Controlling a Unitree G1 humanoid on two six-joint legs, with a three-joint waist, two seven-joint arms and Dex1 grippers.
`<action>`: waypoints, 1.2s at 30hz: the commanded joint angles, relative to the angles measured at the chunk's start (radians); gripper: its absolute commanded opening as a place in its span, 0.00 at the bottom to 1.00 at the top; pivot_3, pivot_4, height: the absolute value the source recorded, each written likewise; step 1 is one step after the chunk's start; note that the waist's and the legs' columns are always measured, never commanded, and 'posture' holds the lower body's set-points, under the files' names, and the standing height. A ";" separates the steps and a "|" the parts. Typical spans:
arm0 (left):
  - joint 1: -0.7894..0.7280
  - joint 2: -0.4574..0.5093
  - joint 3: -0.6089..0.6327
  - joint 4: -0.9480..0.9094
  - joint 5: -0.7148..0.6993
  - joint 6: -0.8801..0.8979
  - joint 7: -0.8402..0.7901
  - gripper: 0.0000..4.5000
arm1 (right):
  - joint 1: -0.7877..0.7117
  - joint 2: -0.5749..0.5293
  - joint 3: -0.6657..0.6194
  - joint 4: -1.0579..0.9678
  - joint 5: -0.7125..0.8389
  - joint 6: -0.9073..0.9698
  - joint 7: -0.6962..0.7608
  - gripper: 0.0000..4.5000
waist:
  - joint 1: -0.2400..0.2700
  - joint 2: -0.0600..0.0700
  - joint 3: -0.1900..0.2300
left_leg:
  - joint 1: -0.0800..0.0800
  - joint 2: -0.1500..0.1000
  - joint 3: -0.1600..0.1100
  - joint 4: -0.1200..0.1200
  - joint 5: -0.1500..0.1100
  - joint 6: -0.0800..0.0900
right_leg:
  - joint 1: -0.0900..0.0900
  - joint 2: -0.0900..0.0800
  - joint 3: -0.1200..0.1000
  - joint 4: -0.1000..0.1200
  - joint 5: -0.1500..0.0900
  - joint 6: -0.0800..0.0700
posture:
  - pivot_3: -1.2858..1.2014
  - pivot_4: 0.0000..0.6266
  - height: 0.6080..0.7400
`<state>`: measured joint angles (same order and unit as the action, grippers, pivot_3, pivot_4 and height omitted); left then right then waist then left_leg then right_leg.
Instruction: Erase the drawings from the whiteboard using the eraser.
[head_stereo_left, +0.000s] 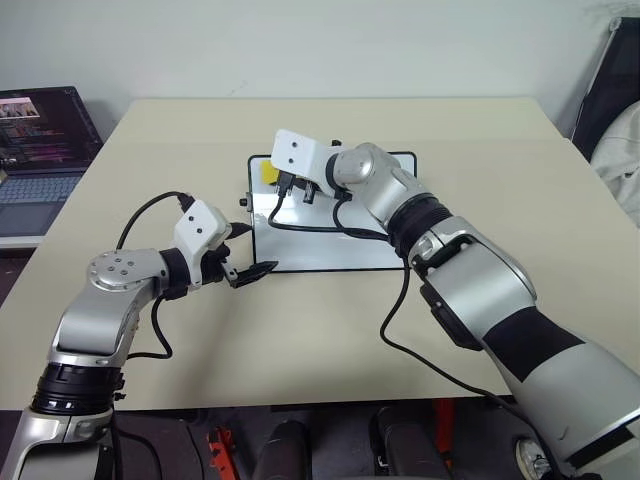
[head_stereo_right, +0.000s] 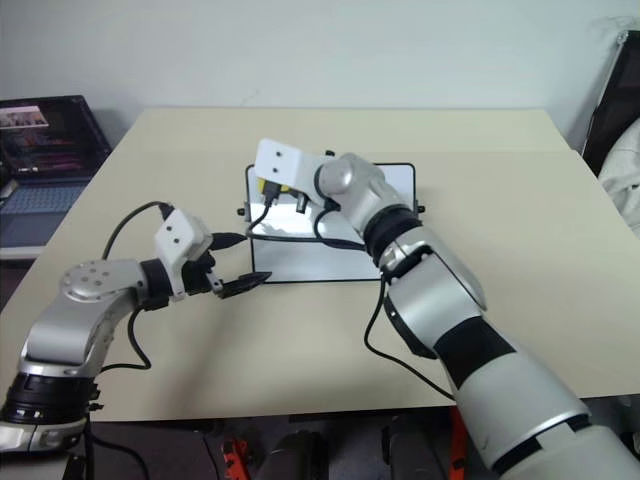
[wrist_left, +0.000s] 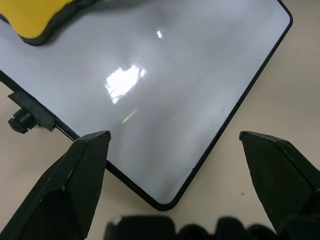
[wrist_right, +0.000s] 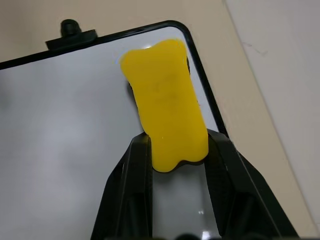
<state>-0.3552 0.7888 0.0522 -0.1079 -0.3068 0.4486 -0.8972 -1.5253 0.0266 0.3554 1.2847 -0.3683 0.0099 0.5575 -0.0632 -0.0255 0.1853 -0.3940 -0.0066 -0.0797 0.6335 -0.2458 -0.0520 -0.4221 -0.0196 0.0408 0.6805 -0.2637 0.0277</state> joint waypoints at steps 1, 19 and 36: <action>-0.009 0.001 0.013 -0.016 0.002 -0.018 0.001 1.00 | -0.002 0.003 0.026 -0.001 -0.026 0.004 0.082 0.24 | 0.000 0.000 0.000 | 0.000 0.000 0.000 0.000 0.000 0.000 | 0.000 0.000 0.000 0.000 0.000 0.000 | 0.52 0.24 1.00; 0.001 -0.002 0.020 -0.031 -0.002 -0.015 0.013 1.00 | 0.009 0.002 0.044 0.019 -0.055 0.005 0.124 0.24 | -0.001 0.000 0.000 | 0.001 0.000 0.000 0.001 0.000 0.000 | 0.001 0.000 0.000 0.001 0.000 0.000 | 0.52 0.24 1.00; 0.014 -0.010 0.019 -0.050 -0.002 -0.010 0.027 1.00 | -0.018 0.021 -0.052 0.045 0.010 0.092 0.152 0.24 | -0.001 0.000 0.000 | 0.001 0.000 0.000 0.002 0.000 0.000 | 0.001 0.001 0.000 0.002 0.000 0.000 | 0.52 0.24 1.00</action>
<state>-0.3427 0.7783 0.0522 -0.1171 -0.3070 0.4489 -0.8784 -1.5442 0.0469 0.3120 1.3243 -0.3652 0.0858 0.6794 -0.0641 -0.0257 0.1851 -0.3930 -0.0065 -0.0797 0.6357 -0.2456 -0.0522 -0.4208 -0.0189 0.0404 0.6822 -0.2635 0.0274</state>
